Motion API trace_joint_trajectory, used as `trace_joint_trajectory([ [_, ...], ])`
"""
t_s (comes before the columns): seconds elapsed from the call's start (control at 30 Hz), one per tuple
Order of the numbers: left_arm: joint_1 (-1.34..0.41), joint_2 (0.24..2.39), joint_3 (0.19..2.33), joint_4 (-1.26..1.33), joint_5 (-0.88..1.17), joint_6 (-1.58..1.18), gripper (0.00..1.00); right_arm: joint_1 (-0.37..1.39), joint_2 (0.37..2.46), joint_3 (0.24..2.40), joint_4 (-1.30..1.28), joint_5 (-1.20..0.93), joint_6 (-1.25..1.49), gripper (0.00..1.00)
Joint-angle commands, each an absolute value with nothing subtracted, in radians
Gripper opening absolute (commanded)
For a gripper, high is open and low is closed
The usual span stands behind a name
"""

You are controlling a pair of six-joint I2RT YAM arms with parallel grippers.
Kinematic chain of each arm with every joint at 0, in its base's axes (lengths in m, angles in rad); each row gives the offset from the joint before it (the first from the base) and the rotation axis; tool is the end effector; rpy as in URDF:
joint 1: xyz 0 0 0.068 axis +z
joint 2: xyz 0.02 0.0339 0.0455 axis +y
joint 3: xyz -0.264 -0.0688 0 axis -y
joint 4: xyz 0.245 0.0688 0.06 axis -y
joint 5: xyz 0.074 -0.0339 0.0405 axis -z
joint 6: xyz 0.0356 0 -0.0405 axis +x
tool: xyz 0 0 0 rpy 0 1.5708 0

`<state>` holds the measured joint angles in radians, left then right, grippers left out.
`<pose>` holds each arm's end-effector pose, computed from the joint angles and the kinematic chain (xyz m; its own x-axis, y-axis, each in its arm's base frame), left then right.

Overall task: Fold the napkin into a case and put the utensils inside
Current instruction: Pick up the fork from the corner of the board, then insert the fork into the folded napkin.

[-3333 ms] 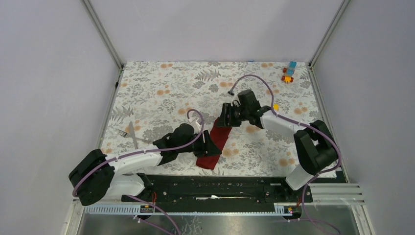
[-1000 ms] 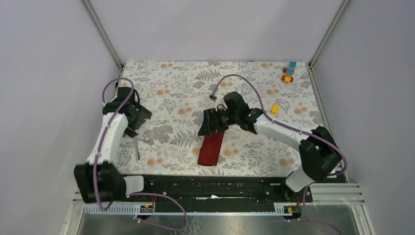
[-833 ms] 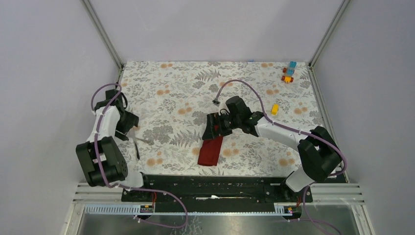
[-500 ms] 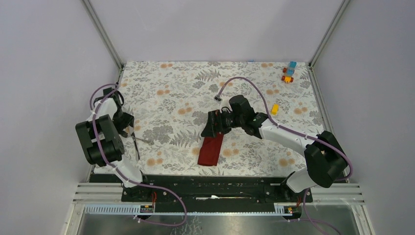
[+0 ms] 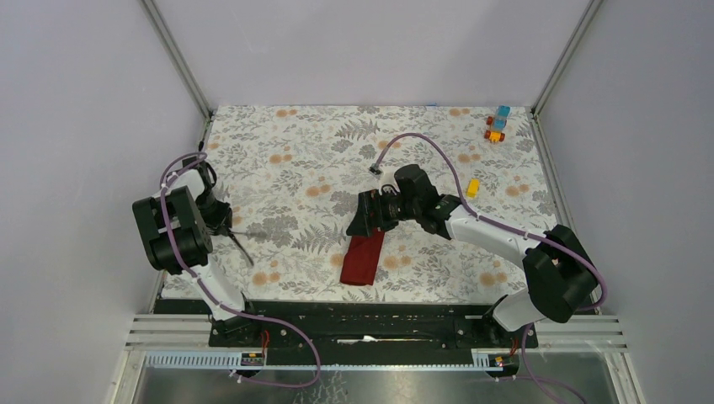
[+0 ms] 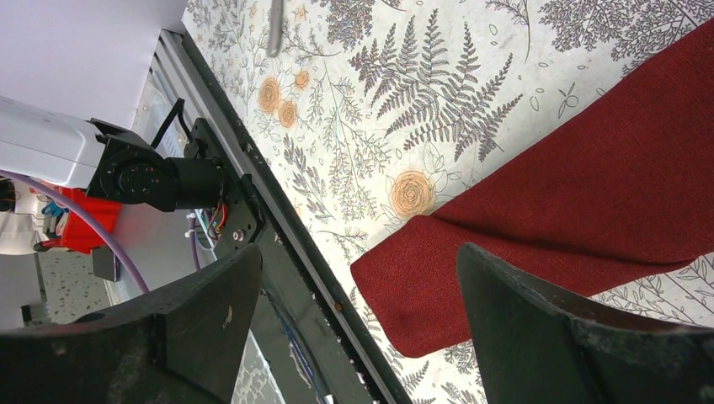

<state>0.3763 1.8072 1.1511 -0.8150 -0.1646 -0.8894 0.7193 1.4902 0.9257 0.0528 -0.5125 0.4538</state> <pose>0.2987 0.1243 0.1597 -0.2896 -0.9383 -0.1893 -0.9567 0.2901 0.0254 0.2363 0.2302 0.2448 -0.7238 -0.1260 -0.6784 -0.6437 0.4775 0.5980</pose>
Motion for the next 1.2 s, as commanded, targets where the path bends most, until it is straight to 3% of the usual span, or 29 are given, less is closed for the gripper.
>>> trace_joint_trajectory([
  [0.0,0.390,1.817,1.104,-0.769,-0.169,-0.918,0.30,0.717,1.464,0.922,0.081,-0.487,0.446,0.92],
  [0.23,0.390,1.783,1.067,-0.745,-0.159,-0.922,0.15,0.715,1.466,0.920,0.081,-0.471,0.442,0.92],
  [0.5,0.390,1.684,1.056,-0.794,-0.173,-0.899,0.04,0.715,1.468,0.922,0.081,-0.469,0.443,0.92],
  [0.9,0.364,1.510,1.061,-0.860,-0.141,-0.861,0.00,0.715,1.489,0.924,0.082,-0.456,0.446,0.92],
  [1.0,0.260,1.463,1.105,-0.851,-0.128,-0.832,0.00,0.694,1.494,0.914,0.087,-0.462,0.465,0.92],
  [1.17,-0.151,1.488,1.303,-0.828,-0.240,-0.712,0.00,0.577,1.504,0.852,0.170,-0.545,0.543,0.91],
])
